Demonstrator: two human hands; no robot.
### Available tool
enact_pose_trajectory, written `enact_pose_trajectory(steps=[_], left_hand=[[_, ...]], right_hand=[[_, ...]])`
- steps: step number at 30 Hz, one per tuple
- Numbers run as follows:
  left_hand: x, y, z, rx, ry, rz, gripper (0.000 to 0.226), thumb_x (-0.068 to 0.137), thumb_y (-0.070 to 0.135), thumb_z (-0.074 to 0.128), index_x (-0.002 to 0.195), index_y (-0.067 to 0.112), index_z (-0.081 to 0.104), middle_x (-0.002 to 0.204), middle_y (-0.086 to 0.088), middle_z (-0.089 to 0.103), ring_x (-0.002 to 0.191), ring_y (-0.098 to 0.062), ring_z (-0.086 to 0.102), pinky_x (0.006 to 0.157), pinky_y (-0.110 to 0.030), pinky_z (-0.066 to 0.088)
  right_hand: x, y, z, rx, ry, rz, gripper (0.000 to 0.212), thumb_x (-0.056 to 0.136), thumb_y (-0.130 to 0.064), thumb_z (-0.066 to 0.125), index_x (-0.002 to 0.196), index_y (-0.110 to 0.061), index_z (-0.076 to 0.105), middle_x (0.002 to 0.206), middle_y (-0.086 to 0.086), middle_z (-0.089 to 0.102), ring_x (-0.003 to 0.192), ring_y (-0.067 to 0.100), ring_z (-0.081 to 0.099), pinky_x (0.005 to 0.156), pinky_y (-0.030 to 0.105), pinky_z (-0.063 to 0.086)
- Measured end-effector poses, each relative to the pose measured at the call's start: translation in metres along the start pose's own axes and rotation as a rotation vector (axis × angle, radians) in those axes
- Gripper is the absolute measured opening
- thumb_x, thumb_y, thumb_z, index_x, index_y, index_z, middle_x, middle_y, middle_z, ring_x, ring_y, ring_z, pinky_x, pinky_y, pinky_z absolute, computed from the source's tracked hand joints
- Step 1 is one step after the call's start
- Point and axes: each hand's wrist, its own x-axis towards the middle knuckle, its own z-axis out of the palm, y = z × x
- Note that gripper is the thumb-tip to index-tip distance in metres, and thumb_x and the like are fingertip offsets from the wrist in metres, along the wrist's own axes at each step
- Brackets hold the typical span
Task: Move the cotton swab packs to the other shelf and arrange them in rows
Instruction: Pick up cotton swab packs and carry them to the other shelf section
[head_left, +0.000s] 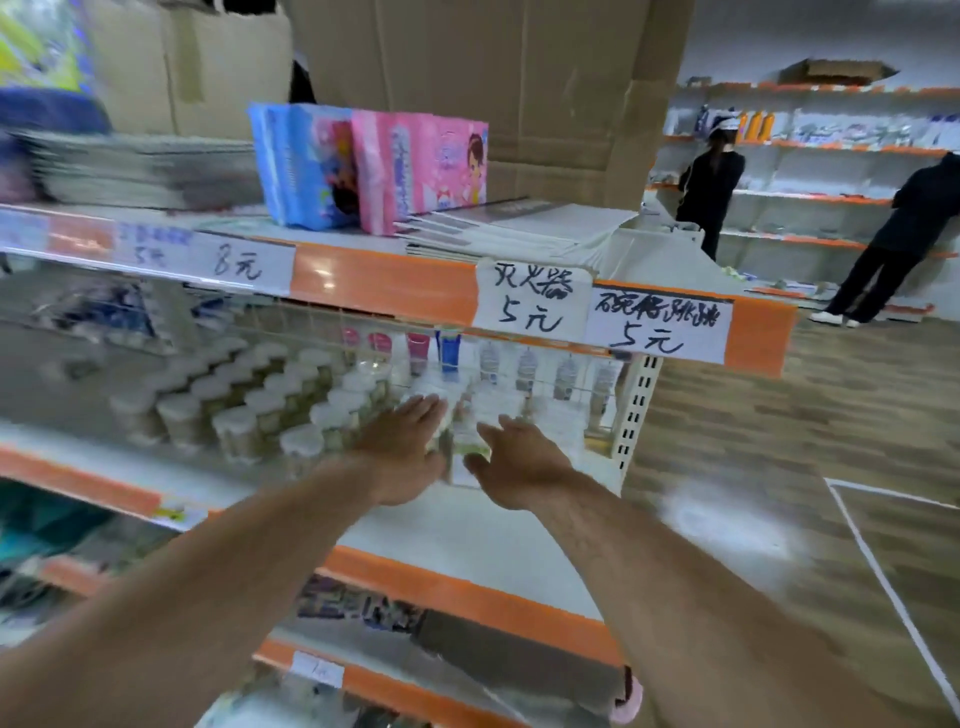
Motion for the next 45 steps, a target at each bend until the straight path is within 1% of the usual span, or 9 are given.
enact_pose_trajectory(steps=[5,9,13,18,25,28,31,37,45], left_hand=[[-0.056,-0.069,-0.012,0.052,-0.001,-0.123,0.072,0.096,0.045,0.026,0.158,0.019,0.000,0.166,0.002,-0.002,0.152,-0.013,0.003,0.122,-0.032,0.010],[-0.105,-0.115,-0.025,0.032,0.041,-0.226,0.071,0.097,0.044,0.027,0.159,0.018,0.004,0.165,0.001,0.001,0.152,-0.013,0.000,0.123,-0.035,0.006],[-0.153,-0.174,-0.026,-0.021,0.043,-0.323,0.085,0.081,0.057,0.011,0.158,0.024,0.000,0.165,0.004,-0.003,0.151,-0.010,-0.007,0.123,-0.034,0.000],[-0.214,-0.254,-0.030,-0.026,0.091,-0.420,0.075,0.091,0.050,0.020,0.159,0.021,0.006,0.165,0.002,0.003,0.152,-0.011,-0.001,0.123,-0.035,-0.001],[-0.301,-0.395,-0.030,-0.033,0.089,-0.553,0.070,0.099,0.055,0.023,0.159,0.024,0.005,0.165,0.005,0.001,0.151,-0.011,-0.003,0.124,-0.038,0.003],[-0.328,-0.440,-0.033,-0.028,0.077,-0.593,0.077,0.093,0.061,0.017,0.159,0.022,0.007,0.165,0.004,0.004,0.152,-0.013,-0.001,0.123,-0.039,0.003],[-0.342,-0.483,-0.039,-0.039,0.116,-0.639,0.086,0.084,0.065,0.009,0.159,0.022,0.009,0.165,0.004,0.006,0.152,-0.013,0.001,0.123,-0.039,0.005],[-0.351,-0.574,-0.034,-0.040,0.115,-0.743,0.071,0.097,0.056,0.023,0.159,0.025,0.008,0.165,0.006,0.006,0.151,-0.010,0.000,0.123,-0.037,0.001],[-0.347,-0.701,-0.070,-0.010,0.106,-0.894,0.068,0.100,0.052,0.024,0.159,0.021,0.009,0.165,0.003,0.007,0.152,-0.012,0.002,0.123,-0.037,0.001]], right_hand=[[0.020,-0.068,0.013,0.022,-0.094,-0.170,0.065,0.100,-0.057,0.027,0.156,-0.028,0.014,0.164,0.002,0.003,0.151,0.024,0.003,0.119,0.043,0.020],[0.026,-0.133,0.026,0.011,-0.075,-0.290,0.054,0.098,-0.054,0.032,0.144,-0.027,0.039,0.153,0.008,0.035,0.133,0.028,0.038,0.100,0.041,0.040],[0.025,-0.203,0.041,-0.027,-0.044,-0.380,0.055,0.098,-0.054,0.034,0.144,-0.024,0.042,0.150,0.008,0.040,0.136,0.028,0.036,0.108,0.039,0.034],[0.034,-0.304,0.071,-0.048,-0.086,-0.455,0.062,0.097,-0.057,0.032,0.150,-0.026,0.033,0.158,0.009,0.028,0.146,0.026,0.022,0.118,0.040,0.022],[0.045,-0.457,0.116,-0.018,-0.093,-0.536,0.053,0.094,-0.060,0.034,0.136,-0.029,0.046,0.141,0.002,0.045,0.138,0.024,0.033,0.108,0.044,0.036],[0.052,-0.510,0.129,-0.028,-0.120,-0.594,0.060,0.096,-0.060,0.033,0.147,-0.030,0.037,0.154,0.002,0.033,0.143,0.021,0.024,0.116,0.039,0.027],[0.070,-0.558,0.139,-0.051,-0.141,-0.623,0.064,0.097,-0.060,0.032,0.152,-0.027,0.030,0.159,0.001,0.024,0.147,0.019,0.015,0.120,0.038,0.019],[0.125,-0.649,0.172,-0.128,-0.189,-0.727,0.062,0.098,-0.059,0.029,0.151,-0.028,0.030,0.158,0.003,0.027,0.148,0.021,0.016,0.119,0.039,0.019],[0.218,-0.774,0.181,-0.134,-0.205,-0.881,0.059,0.100,-0.056,0.030,0.149,-0.023,0.035,0.148,0.006,0.040,0.140,0.025,0.029,0.114,0.039,0.027]])
